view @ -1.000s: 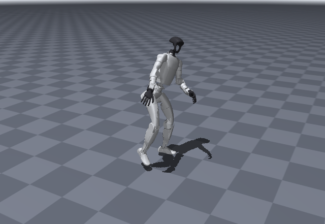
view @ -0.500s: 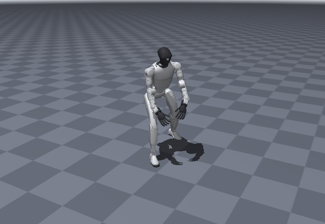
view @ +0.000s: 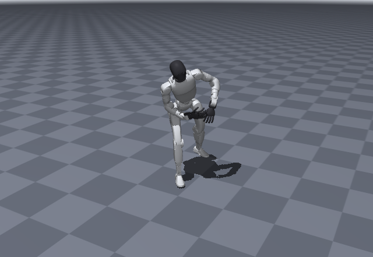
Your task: Kungfu
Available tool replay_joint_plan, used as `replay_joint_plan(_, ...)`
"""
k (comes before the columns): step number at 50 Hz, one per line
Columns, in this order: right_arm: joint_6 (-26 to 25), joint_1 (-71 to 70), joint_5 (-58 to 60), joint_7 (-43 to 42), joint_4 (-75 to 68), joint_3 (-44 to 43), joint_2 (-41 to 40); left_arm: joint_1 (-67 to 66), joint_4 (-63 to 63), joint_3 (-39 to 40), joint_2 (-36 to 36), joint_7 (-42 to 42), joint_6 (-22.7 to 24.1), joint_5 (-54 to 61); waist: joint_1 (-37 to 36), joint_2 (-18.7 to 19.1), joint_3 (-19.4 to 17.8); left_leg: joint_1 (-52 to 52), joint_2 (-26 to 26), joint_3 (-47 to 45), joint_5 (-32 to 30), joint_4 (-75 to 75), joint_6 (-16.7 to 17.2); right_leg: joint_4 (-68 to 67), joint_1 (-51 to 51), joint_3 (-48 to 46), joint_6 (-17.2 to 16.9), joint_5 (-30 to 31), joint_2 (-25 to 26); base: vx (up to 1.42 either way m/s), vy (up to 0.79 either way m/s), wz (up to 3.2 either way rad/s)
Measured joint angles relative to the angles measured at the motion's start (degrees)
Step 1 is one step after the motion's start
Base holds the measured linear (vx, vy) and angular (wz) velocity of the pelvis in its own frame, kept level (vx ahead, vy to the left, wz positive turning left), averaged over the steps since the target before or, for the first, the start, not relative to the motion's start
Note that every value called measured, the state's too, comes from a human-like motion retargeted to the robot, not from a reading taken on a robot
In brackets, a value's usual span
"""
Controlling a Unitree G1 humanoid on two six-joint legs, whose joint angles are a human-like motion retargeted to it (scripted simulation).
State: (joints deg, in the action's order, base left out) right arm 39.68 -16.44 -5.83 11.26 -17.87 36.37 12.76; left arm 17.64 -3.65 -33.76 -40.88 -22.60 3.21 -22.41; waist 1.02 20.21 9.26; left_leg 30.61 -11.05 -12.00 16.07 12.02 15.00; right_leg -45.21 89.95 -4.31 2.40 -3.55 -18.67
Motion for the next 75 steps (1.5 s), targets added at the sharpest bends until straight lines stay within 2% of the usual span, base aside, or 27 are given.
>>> replay_joint_plan(5, 3.3, 2.3, 11.7, -8.5, 6.2, 1.0, 0.1, -8.1, -11.0, 0.9, -6.6, 5.7, -5.4, -1.1, -2.0, -1.2, 3.5, -0.7, 1.5, 0.5, -1.0, -2.3, 0.0, 0.6, 0.0, 1.1, -0.7, 0.4, -1.0, 0.04, 0.10, 0.22)
replay_joint_plan(9, 3.7, 3.0, 11.0, -10.0, 5.7, 2.6, 0.3, -10.5, -12.5, 1.4, -7.2, 4.1, -8.0, -0.8, -2.8, -2.2, 5.3, -1.0, 2.6, 0.8, -1.5, -3.4, 0.0, 1.6, 0.0, 1.6, -1.1, 1.3, -2.3, 0.02, 0.10, 0.17)
replay_joint_plan(18, 3.7, 2.5, 5.6, -8.3, 4.4, -1.1, 1.5, -12.6, -10.7, 8.8, -3.4, 2.8, -9.5, 1.2, -0.9, -2.8, 6.1, 0.4, 3.3, -1.2, -1.0, -2.6, 0.0, 7.8, 0.0, -2.0, -0.9, 5.3, -2.8, -0.02, 0.13, -0.34)
replay_joint_plan(20, 3.7, 2.8, 4.1, -8.1, 3.8, -2.5, 1.6, -11.7, -8.4, 12.7, -1.4, 3.5, -9.2, 1.9, -0.5, -2.8, 5.8, 0.4, 3.4, -2.7, -1.0, -2.5, 0.0, 9.3, 0.0, -3.5, -0.2, 5.5, -2.6, 0.00, 0.18, -0.88)
replay_joint_plan(22, 3.4, 3.0, 1.8, -7.2, 3.0, -4.2, 1.9, -9.7, -4.9, 17.3, 1.0, 5.8, -8.6, 4.1, 0.1, -2.5, 5.5, 0.2, 3.3, -4.3, -1.2, -2.5, 0.0, 10.2, 0.0, -5.7, 2.0, 4.7, -2.5, 0.02, 0.16, -1.17)
replay_joint_plan(26, 2.8, 3.6, -2.6, -6.3, 2.1, -10.0, 2.0, -0.7, 4.1, 25.7, 6.4, 15.0, -3.0, 14.0, 1.2, -0.6, 6.1, -0.2, 2.0, -6.7, -1.4, -2.4, 0.0, 8.2, 0.0, -13.1, 8.2, -0.2, -3.7, 0.10, 0.04, -1.12)
replay_joint_plan(31, 2.3, 6.7, -6.4, -8.8, 4.3, -20.0, 2.7, 14.7, 10.9, 31.7, 11.0, 27.6, 10.9, 28.1, 5.0, 0.5, 9.1, -2.6, 3.9, -9.5, -7.0, -2.7, 0.0, 3.0, 0.0, -19.0, 9.4, -2.6, -8.3, 0.23, -0.22, -0.29)
replay_joint_plan(33, 1.9, 7.9, -8.5, -9.8, 6.2, -23.3, 3.0, 19.7, 11.8, 33.2, 11.5, 31.2, 15.1, 30.8, 7.0, 0.4, 10.2, -4.5, 5.5, -10.8, -12.9, -2.1, 0.0, 0.9, 0.0, -18.1, 8.7, -4.5, -8.5, 0.36, -0.33, -0.44)
replay_joint_plan(36, 1.5, 8.4, -12.2, -11.6, 10.1, -26.9, 3.8, 26.2, 12.2, 34.4, 12.7, 33.3, 19.5, 34.4, 11.0, -1.1, 11.9, -6.4, 7.1, -12.9, -26.7, 1.4, 0.0, -1.8, 0.0, -13.3, 6.9, -8.9, -7.2, 0.43, -0.47, -0.47)
replay_joint_plan(38, 0.4, 7.5, -15.2, -13.5, 14.9, -28.7, 5.3, 31.9, 13.1, 34.0, 14.1, 32.3, 21.9, 38.8, 12.8, -5.0, 12.9, -6.3, 8.4, -12.6, -37.8, 6.9, 0.0, -3.5, 0.0, -7.5, 5.8, -12.6, -3.3, 0.48, -0.84, -1.44)
replay_joint_plan(40, -1.3, 6.0, -17.3, -15.7, 20.3, -30.7, 7.1, 37.3, 14.0, 33.0, 15.7, 28.5, 23.6, 45.2, 12.6, -9.7, 13.5, -4.2, 8.6, -11.3, -46.1, 17.3, 0.0, -4.3, -2.3, -2.7, 5.1, -15.8, 3.5, 0.56, -0.72, -3.20)
replay_joint_plan(43, -4.0, 4.3, -17.6, -18.7, 27.6, -34.6, 9.0, 41.2, 15.0, 32.7, 20.9, 18.1, 22.3, 57.9, 10.7, -15.0, 14.6, 3.7, 16.2, -7.7, -39.2, 32.6, 0.0, -0.6, -9.5, 5.0, 1.3, -15.7, 10.3, 0.75, -0.22, -3.83)
replay_joint_plan(45, -4.9, 3.0, -17.8, -20.2, 31.4, -36.6, 9.6, 41.8, 15.3, 33.1, 24.5, 12.2, 20.5, 65.8, 11.2, -16.0, 15.7, 10.0, 16.3, -7.8, -33.5, 41.4, 0.0, 2.4, -15.4, 7.7, 0.2, -15.8, 12.8, 0.80, -0.18, -3.00)
replay_joint_plan(47, -4.8, 1.3, -18.4, -21.5, 34.4, -37.2, 9.3, 41.3, 15.7, 32.9, 27.5, 7.8, 18.5, 71.8, 11.1, -16.1, 17.0, 14.4, 10.1, -5.9, -26.5, 46.0, 0.0, 7.7, -22.7, 8.8, 2.4, -15.0, 18.2, 0.79, -0.66, -3.43)
replay_joint_plan(48, -4.7, 0.6, -18.6, -22.2, 35.7, -37.1, 8.7, 40.6, 16.0, 32.2, 28.6, 5.7, 17.5, 74.1, 10.2, -15.3, 17.1, 16.3, 4.8, -4.2, -23.1, 48.2, 0.0, 11.4, -27.2, 8.9, 3.9, -13.8, 22.4, 0.78, -0.63, -4.23)
replay_joint_plan(50, -4.2, -0.5, -19.5, -23.4, 37.8, -36.7, 7.5, 39.0, 16.3, 31.0, 30.5, 2.0, 15.1, 77.3, 8.7, -13.9, 16.6, 20.3, -1.8, -0.4, -17.9, 49.5, -0.1, 17.8, -35.1, 10.9, 5.9, -11.5, 29.1, 0.70, -0.31, -4.32)
replay_joint_plan(53, -3.2, -1.6, -22.6, -23.8, 40.5, -35.9, 6.4, 36.5, 16.3, 29.0, 34.1, -2.7, 11.7, 80.6, 7.2, -13.4, 15.9, 25.4, -5.1, 5.9, -14.3, 42.4, -0.4, 23.5, -43.7, 18.1, 6.9, -9.3, 34.4, 0.61, 0.06, -3.67)
replay_joint_plan(56, -2.7, -1.7, -27.4, -22.5, 42.7, -35.2, 5.5, 33.6, 16.1, 27.1, 38.7, -6.1, 9.2, 83.0, 6.4, -13.2, 15.0, 26.7, -12.9, 7.1, -14.8, 28.6, -2.7, 25.6, -50.3, 25.3, 7.6, -9.1, 37.5, 0.55, 0.20, -3.12)
replay_joint_plan(60, -2.7, -1.0, -31.8, -19.2, 45.0, -35.1, 4.9, 30.8, 16.3, 26.4, 45.8, -9.7, 7.7, 82.1, 5.9, -12.1, 13.7, 25.5, -20.4, 7.1, -15.9, 8.1, -7.2, 24.7, -55.2, 33.8, 7.5, -11.0, 39.5, 0.40, 0.40, -2.92)
replay_joint_plan(62, -2.5, -0.2, -31.9, -18.4, 45.5, -35.1, 4.2, 29.8, 16.8, 25.7, 49.4, -10.8, 7.5, 81.5, 6.7, -10.8, 13.0, 24.7, -21.7, 9.7, -16.2, 0.6, -6.8, 23.2, -56.1, 36.5, 7.1, -12.9, 39.6, 0.40, 0.68, -2.37)
replay_joint_plan(65, -1.0, 2.3, -32.4, -18.0, 45.7, -34.2, 2.6, 27.5, 17.8, 24.0, 54.2, -13.0, 7.2, 81.0, 8.8, -7.2, 12.5, 25.5, -25.2, 6.6, -17.6, -1.8, -10.0, 20.3, -55.4, 38.1, 6.4, -15.6, 39.5, 0.38, 0.77, -1.93)
replay_joint_plan(67, 0.7, 4.9, -34.0, -18.6, 46.4, -32.9, 2.3, 25.9, 18.6, 22.6, 56.2, -13.3, 7.5, 80.3, 9.4, -5.3, 11.3, 25.0, -27.5, 2.7, -18.2, 2.8, -10.5, 19.0, -55.6, 39.1, 5.7, -16.9, 38.8, 0.29, 0.91, -1.94)
replay_joint_plan(68, 1.7, 6.2, -35.0, -18.8, 46.8, -32.5, 2.7, 25.2, 19.0, 21.7, 57.0, -12.9, 7.9, 79.6, 9.2, -4.7, 10.7, 23.8, -28.6, -1.7, -19.0, 4.4, -9.9, 18.7, -55.8, 39.9, 4.9, -17.3, 38.1, 0.29, 1.04, -1.97)
replay_joint_plan(70, 3.1, 9.2, -36.7, -19.3, 47.5, -32.4, 4.1, 23.7, 19.5, 19.5, 57.9, -12.1, 9.2, 78.0, 8.6, -2.2, 9.6, 22.3, -30.2, -4.8, -25.2, 6.8, -6.0, 17.6, -55.3, 39.5, 3.2, -17.5, 37.6, 0.33, 1.07, -2.00)
replay_joint_plan(72, 3.9, 13.4, -37.2, -19.0, 48.9, -32.6, 5.8, 21.3, 18.8, 17.8, 57.5, -11.7, 9.9, 75.7, 7.1, 2.4, 9.3, 31.8, -34.9, 3.5, -24.0, 17.9, -2.4, 18.7, -53.5, 35.0, 0.1, -15.6, 38.7, 0.41, 1.07, -2.22)
replay_joint_plan(73, 4.1, 15.1, -36.4, -19.1, 49.2, -32.2, 6.4, 20.7, 18.4, 18.1, 56.8, -11.8, 9.9, 74.9, 6.1, 1.0, 9.6, 29.1, -35.5, -1.8, -23.3, 18.8, -1.7, 18.6, -52.7, 33.9, -2.1, -15.1, 35.8, 0.31, 0.98, -2.14)
replay_joint_plan(75, 5.0, 17.6, -33.9, -20.7, 50.1, -29.8, 6.9, 19.8, 16.8, 19.5, 53.4, -12.4, 10.1, 72.7, 6.0, 2.1, 7.3, 31.0, -38.6, -2.0, -19.5, 24.6, -1.2, 20.2, -52.5, 25.3, -4.7, -12.9, 33.2, 0.08, 0.78, -1.85)
